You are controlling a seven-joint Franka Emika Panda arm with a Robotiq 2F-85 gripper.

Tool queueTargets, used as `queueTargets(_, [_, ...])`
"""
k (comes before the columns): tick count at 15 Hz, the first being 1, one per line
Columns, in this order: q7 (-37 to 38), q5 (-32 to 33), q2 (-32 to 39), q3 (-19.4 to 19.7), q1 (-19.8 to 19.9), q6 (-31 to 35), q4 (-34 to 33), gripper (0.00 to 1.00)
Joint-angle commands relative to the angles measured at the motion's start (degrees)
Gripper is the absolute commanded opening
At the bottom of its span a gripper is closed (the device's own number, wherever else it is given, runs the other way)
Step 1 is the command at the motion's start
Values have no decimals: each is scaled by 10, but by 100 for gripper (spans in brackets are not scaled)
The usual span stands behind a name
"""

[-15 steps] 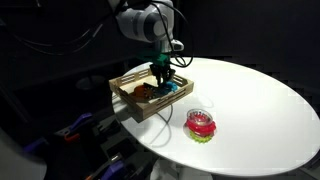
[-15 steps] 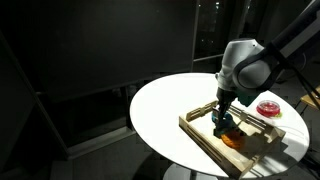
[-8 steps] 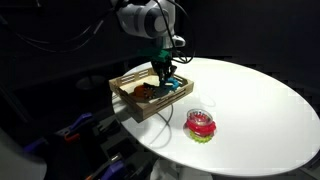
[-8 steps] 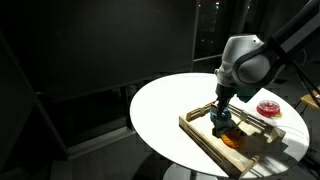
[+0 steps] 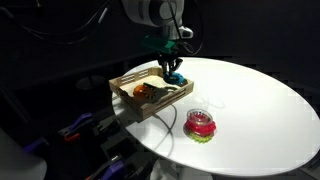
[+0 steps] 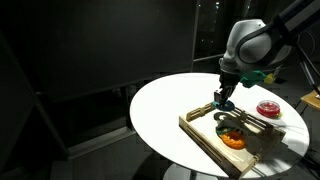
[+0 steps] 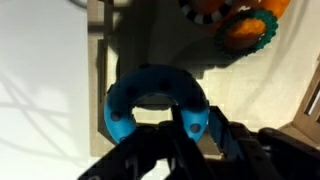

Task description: Pick up the blue ring from the tray and put it on the table

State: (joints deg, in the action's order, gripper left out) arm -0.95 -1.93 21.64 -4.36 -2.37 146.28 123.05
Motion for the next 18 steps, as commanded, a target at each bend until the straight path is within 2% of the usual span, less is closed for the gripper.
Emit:
queueTargets(1, [-11,-11,-18,7,16,-38,-17,10])
queueTargets(11, [1,-4,-2,47,41,-59,-51,10])
queueTargets(12, [-1,-3,-3,47,41,-58,-48,43])
queueTargets(13, [-4,-5,-4,46,42,-58,-46,51])
queueTargets(14, [-7,-7,-6,43,42,-59,-44,51])
queueTargets(15, [-11,-9,-8,40,41,-59,-42,57])
queueTargets(18, [-22,-15,-12,26,39,-60,-37,81])
